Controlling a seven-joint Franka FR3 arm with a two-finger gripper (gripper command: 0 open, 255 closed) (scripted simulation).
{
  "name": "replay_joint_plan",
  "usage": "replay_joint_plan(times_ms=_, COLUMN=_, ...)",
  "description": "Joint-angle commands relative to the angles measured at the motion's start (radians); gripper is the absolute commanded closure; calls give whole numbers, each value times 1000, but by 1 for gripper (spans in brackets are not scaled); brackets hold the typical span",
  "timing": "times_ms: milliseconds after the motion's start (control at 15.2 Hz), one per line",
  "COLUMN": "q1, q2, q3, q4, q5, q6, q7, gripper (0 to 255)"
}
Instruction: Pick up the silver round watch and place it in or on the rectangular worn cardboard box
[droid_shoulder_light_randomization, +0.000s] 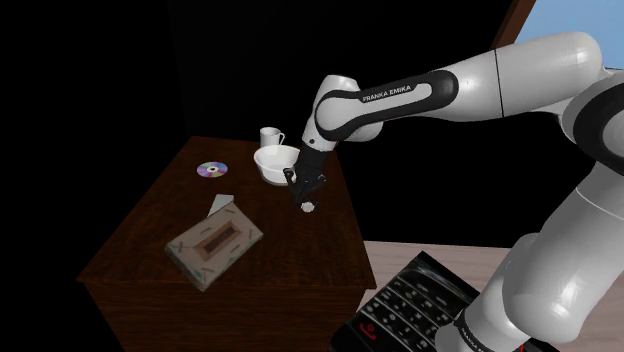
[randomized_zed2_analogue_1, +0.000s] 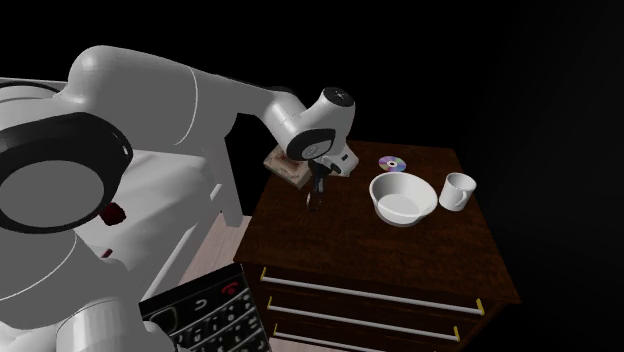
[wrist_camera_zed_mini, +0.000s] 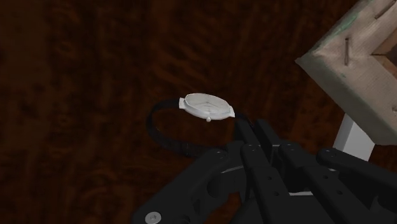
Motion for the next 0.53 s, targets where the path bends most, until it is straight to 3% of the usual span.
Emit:
replay_joint_plan(times_ms=0, q1=-1, q2=-9, q3=-1, q4=15, q5=-4, q6=-25, q7=7, gripper=255)
replay_joint_plan(times_ms=462, q1=-4, q2=-41, q3=-4, q4=75, q5=-15, q6=-113, q7=31, gripper=255)
